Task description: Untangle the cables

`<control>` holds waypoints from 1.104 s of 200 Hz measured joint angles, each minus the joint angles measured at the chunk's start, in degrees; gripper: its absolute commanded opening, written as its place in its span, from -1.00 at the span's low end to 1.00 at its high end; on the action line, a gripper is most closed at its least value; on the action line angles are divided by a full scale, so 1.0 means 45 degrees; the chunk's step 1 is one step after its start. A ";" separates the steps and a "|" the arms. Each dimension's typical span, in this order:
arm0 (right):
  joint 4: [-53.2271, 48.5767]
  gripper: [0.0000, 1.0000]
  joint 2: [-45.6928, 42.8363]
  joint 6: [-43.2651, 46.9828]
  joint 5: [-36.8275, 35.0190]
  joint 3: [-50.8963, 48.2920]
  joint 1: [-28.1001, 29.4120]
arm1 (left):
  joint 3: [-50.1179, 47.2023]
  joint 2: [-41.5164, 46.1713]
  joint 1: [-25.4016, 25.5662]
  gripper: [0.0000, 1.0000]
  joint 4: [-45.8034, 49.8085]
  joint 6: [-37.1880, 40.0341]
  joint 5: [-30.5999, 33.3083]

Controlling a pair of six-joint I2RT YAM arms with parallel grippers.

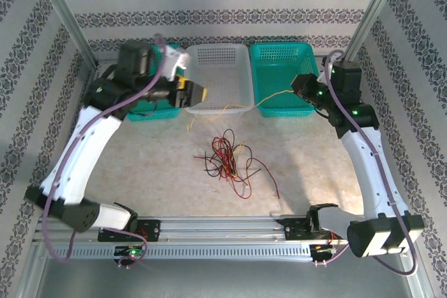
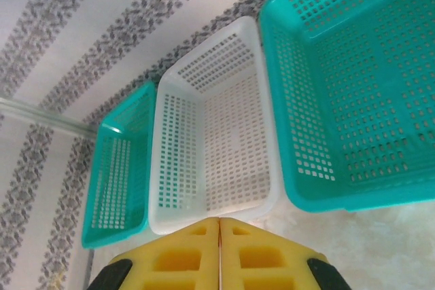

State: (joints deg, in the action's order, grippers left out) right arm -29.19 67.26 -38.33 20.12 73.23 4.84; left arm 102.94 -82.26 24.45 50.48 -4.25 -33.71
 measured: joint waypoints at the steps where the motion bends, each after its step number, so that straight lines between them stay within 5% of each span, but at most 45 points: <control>1: -0.0010 -1.00 0.0044 0.0053 0.0010 0.0053 0.0053 | 0.0063 -0.0078 0.0049 0.34 0.0019 0.0053 0.0029; 49: -0.0495 -1.00 0.0748 0.0884 -0.0102 0.1331 0.1409 | 0.1384 -0.3031 0.2992 0.28 0.0952 0.2210 0.0491; 86: -0.0646 -1.00 0.0903 0.1117 -0.0136 0.1758 0.1462 | 0.0408 -0.3201 0.3079 0.07 0.0986 0.2492 0.0267; 120: -0.0738 -1.00 0.1015 0.1248 -0.0005 0.1957 0.1632 | 0.0316 -0.3225 0.3084 -0.47 0.0981 0.2613 0.0413; 149: -0.0816 -1.00 0.1054 0.1287 0.0063 0.2089 0.1632 | 0.0316 -0.3230 0.3084 -0.53 0.0937 0.2574 0.0607; 184: -0.0869 -1.00 0.1088 0.1350 0.0068 0.2108 0.1651 | -0.0291 -0.3007 0.3084 -0.87 0.0340 0.2506 0.0602; 195: -0.0908 -1.00 0.1088 0.1384 0.0068 0.2108 0.1651 | -0.0573 -0.2885 0.3084 -0.75 0.0112 0.2472 0.0612; 208: -0.0913 -1.00 0.1088 0.1486 0.0058 0.2108 0.1651 | -0.0899 -0.2696 0.3084 0.22 -0.0165 0.2390 0.0685; 221: -0.0928 -1.00 0.1088 0.1525 0.0058 0.2108 0.1651 | -0.1205 -0.2448 0.3075 0.33 -0.0457 0.2137 0.0976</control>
State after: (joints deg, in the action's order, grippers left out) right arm -33.36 72.16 -31.46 20.38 82.72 12.27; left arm 97.51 -93.27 38.28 48.42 5.37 -29.32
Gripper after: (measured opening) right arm 0.069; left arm 0.619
